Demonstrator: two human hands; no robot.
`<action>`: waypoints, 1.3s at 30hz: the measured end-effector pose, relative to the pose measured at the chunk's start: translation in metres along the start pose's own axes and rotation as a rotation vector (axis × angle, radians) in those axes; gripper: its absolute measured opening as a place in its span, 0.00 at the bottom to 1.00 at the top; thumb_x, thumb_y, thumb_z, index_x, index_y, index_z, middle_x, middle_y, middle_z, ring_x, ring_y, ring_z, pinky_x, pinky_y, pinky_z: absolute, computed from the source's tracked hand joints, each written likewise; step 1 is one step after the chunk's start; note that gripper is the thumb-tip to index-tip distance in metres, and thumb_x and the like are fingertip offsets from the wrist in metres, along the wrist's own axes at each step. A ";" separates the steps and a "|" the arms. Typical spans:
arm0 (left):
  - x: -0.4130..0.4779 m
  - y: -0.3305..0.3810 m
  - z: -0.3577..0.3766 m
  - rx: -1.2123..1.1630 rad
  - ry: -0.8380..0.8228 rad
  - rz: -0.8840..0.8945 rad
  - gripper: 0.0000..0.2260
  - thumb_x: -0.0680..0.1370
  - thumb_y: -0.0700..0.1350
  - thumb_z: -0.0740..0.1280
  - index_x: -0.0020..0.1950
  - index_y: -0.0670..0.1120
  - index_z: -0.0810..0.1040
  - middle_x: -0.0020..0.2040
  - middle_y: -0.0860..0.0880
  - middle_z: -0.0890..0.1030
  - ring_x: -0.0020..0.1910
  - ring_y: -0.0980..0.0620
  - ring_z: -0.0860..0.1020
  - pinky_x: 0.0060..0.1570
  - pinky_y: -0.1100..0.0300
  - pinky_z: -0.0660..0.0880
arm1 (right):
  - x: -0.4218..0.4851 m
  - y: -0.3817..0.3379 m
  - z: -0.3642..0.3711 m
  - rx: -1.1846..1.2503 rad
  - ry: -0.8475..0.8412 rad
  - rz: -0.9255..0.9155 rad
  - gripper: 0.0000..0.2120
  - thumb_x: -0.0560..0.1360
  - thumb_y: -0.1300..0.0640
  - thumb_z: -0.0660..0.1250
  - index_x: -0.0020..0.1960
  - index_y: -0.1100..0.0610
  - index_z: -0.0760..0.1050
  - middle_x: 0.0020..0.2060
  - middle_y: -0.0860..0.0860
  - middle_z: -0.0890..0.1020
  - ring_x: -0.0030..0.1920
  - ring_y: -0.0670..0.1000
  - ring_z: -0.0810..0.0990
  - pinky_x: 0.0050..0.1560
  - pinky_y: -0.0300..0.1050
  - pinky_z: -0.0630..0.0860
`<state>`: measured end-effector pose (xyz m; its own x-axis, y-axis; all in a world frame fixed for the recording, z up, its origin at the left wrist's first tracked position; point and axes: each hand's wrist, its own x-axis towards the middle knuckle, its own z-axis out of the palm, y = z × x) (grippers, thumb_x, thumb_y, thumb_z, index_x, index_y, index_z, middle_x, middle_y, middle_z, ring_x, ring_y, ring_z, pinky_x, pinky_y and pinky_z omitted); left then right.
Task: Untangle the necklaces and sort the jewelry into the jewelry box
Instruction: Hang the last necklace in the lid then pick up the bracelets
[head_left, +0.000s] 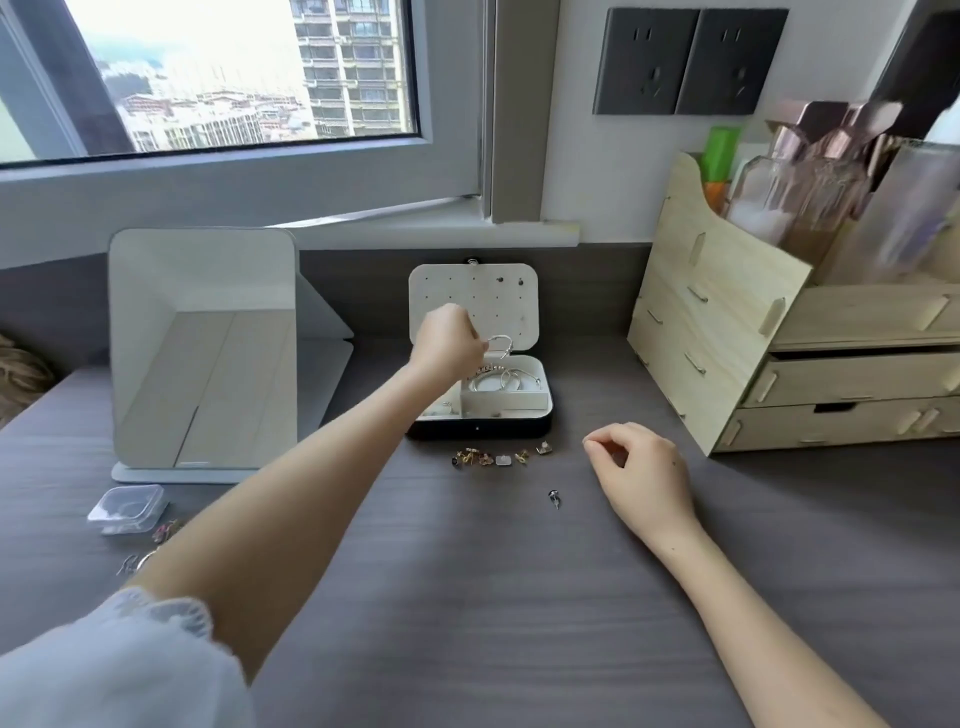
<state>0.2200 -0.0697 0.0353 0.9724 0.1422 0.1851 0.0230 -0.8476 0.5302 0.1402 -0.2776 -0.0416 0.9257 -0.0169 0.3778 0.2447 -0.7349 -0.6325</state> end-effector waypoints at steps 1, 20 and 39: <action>0.007 -0.001 0.009 0.064 -0.024 -0.009 0.10 0.74 0.37 0.65 0.32 0.40 0.74 0.29 0.48 0.74 0.36 0.47 0.76 0.31 0.59 0.69 | 0.000 0.000 0.000 -0.009 -0.003 0.001 0.05 0.73 0.60 0.67 0.41 0.55 0.81 0.40 0.50 0.82 0.41 0.53 0.78 0.42 0.47 0.73; -0.114 -0.045 -0.059 0.018 0.179 0.218 0.06 0.74 0.44 0.70 0.39 0.43 0.82 0.36 0.52 0.77 0.34 0.55 0.73 0.37 0.62 0.66 | -0.002 -0.003 0.000 -0.115 -0.023 -0.039 0.05 0.74 0.59 0.66 0.42 0.56 0.81 0.39 0.51 0.79 0.41 0.55 0.77 0.38 0.43 0.66; -0.233 -0.201 -0.101 0.008 0.270 -0.254 0.04 0.70 0.43 0.73 0.42 0.46 0.80 0.41 0.50 0.76 0.35 0.61 0.73 0.37 0.65 0.68 | -0.092 -0.199 0.124 0.097 -0.268 -0.810 0.05 0.66 0.54 0.67 0.39 0.50 0.81 0.34 0.48 0.79 0.34 0.54 0.77 0.31 0.40 0.74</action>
<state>-0.0348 0.1191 -0.0308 0.8391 0.4775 0.2604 0.2588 -0.7717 0.5810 0.0418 -0.0455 -0.0345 0.4888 0.6577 0.5731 0.8719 -0.3897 -0.2964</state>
